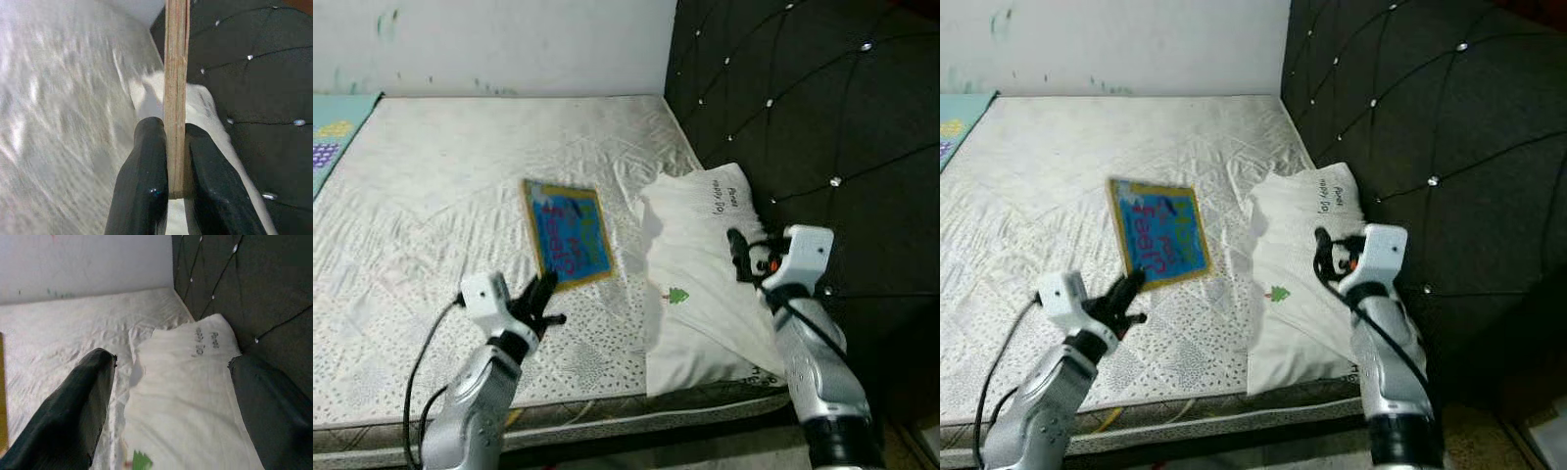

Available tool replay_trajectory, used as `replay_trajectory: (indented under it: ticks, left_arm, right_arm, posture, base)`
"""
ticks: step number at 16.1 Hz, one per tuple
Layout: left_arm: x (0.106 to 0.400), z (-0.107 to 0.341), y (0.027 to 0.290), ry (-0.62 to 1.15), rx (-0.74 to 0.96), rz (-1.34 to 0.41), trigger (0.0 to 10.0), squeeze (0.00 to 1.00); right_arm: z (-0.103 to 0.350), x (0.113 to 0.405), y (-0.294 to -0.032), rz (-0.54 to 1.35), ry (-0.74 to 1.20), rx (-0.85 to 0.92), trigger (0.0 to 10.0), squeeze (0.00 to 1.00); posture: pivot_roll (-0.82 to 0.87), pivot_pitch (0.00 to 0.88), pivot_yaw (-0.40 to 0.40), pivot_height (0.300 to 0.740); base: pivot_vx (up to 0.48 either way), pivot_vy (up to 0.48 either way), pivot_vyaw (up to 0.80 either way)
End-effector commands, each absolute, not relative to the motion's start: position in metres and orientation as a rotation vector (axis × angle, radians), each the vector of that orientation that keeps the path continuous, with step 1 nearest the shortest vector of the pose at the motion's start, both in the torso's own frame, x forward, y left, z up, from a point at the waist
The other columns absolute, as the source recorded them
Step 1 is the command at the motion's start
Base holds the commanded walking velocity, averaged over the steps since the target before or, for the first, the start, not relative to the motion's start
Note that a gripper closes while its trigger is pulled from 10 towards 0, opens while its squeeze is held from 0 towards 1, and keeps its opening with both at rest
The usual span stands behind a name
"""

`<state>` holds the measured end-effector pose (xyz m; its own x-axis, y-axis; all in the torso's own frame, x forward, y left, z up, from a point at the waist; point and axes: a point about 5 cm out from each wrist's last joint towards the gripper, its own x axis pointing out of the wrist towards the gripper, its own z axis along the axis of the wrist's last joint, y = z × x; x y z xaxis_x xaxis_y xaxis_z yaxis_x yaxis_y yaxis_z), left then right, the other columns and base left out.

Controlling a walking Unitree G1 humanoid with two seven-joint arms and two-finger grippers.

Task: Clean up the room

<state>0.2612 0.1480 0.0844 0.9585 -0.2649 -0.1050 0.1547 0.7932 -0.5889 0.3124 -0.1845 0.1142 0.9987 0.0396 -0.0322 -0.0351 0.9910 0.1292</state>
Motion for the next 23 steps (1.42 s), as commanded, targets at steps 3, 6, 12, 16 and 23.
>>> replay_trajectory:
  ticks: [3, 6, 12, 16, 23]
  left_arm:
    - [0.252, 0.096, 0.147, 0.219, -0.862, -0.239, 10.0, 0.00]
    - [0.240, 0.091, 0.155, 0.294, -0.849, -0.280, 10.0, 0.00]
    - [0.226, 0.090, 0.163, 0.388, -0.829, -0.307, 10.0, 0.00]
    - [0.236, 0.097, 0.172, 0.340, -0.837, -0.237, 10.0, 0.00]
    - [0.228, 0.087, 0.171, 0.384, -0.834, -0.212, 10.0, 0.00]
  right_arm:
    - [0.113, 0.302, -0.197, 0.026, 0.058, 0.085, 10.0, 0.00]
    - [0.114, 0.301, -0.203, 0.022, 0.065, 0.073, 10.0, 0.00]
    - [0.119, 0.303, -0.191, 0.074, 0.055, 0.125, 10.0, 0.00]
    - [0.118, 0.302, -0.190, 0.068, 0.061, 0.108, 10.0, 0.00]
    - [0.115, 0.294, -0.185, 0.108, 0.075, 0.109, 10.0, 0.00]
  posture:
    - [-0.08, 0.085, -0.057, 0.740]
    - [-0.08, 0.097, -0.064, 0.740]
    - [-0.07, 0.105, -0.068, 0.740]
    - [-0.07, 0.132, -0.060, 0.740]
    - [-0.07, 0.139, -0.058, 0.740]
  base:
    - [0.000, 0.000, 0.00]
    - [0.000, 0.000, 0.00]
    - [0.000, 0.000, 0.00]
    - [0.000, 0.000, 0.00]
    - [0.000, 0.000, 0.00]
